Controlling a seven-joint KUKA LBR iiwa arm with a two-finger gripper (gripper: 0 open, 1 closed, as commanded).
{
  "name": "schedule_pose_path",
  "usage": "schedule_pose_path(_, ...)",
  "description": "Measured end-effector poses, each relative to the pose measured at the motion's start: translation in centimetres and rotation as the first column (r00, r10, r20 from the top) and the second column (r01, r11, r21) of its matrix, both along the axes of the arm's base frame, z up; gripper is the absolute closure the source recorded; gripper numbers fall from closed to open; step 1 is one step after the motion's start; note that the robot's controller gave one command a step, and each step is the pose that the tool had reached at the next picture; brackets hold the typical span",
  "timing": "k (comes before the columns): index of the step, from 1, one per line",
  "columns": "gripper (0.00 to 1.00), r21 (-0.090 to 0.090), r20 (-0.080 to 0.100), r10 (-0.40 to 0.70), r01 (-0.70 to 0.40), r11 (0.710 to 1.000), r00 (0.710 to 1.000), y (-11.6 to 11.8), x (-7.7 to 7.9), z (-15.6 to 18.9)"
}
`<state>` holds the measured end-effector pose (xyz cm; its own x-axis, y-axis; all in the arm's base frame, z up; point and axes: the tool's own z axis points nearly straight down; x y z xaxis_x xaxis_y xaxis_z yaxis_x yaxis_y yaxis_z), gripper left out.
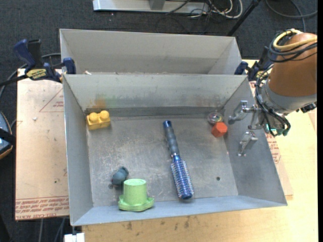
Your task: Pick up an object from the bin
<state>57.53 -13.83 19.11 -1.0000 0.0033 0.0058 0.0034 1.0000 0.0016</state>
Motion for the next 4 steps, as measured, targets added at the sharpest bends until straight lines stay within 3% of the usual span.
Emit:
schedule_pose_path(1,0.00,0.001,0.006,-0.086,0.086,0.996,0.996,1.8,5.8,-9.4)
schedule_pose_path(2,0.00,0.004,0.013,0.019,-0.019,1.000,1.000,-0.4,8.4,-11.9)
schedule_pose_path(3,1.00,-0.001,0.017,0.019,-0.019,1.000,1.000,-0.7,8.5,-11.6)
schedule_pose_path(4,1.00,-0.006,0.018,0.210,-0.210,0.978,0.978,-1.3,8.3,4.5)
